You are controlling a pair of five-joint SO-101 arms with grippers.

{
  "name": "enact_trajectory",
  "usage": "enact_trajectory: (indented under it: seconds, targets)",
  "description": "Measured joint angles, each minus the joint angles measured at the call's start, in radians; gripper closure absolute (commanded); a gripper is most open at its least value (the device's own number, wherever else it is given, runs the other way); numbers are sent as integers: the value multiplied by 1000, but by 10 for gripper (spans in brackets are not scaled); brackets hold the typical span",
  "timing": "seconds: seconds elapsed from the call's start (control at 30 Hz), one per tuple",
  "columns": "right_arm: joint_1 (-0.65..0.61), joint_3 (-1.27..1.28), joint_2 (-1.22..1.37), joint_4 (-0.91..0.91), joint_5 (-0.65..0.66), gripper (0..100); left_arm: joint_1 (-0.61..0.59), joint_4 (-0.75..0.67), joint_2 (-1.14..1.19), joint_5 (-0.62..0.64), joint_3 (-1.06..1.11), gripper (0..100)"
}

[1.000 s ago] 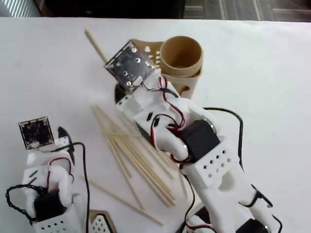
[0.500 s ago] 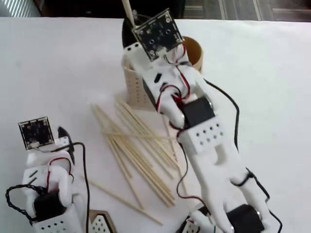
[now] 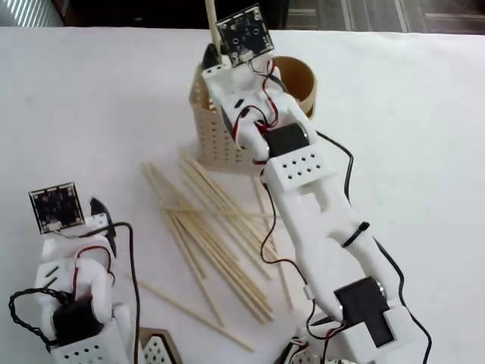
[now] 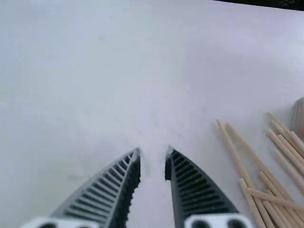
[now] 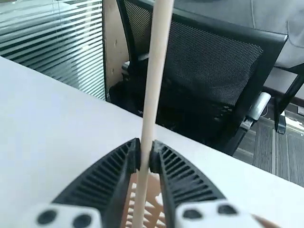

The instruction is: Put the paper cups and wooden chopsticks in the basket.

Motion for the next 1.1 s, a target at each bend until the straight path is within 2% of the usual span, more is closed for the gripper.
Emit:
enact_trajectory:
  seconds: [0.13, 0.3, 0.57, 0.73, 0.9, 1.1]
  targets:
    - [2, 0, -26, 75, 0, 854, 0, 0, 0, 0, 0, 898]
    - [-12, 0, -181, 250, 0, 980, 0, 0, 0, 0, 0, 898]
    - [-23, 3, -405, 666, 0, 981, 0, -15, 2, 0, 18, 898]
    - [-23, 104, -463, 872, 0, 981, 0, -23, 2, 0, 18, 898]
    - [-18, 327, -514, 864, 0, 981, 0, -23, -5, -32, 18, 898]
    - [117, 623, -539, 641, 9, 981, 3, 18, -5, -87, -25, 898]
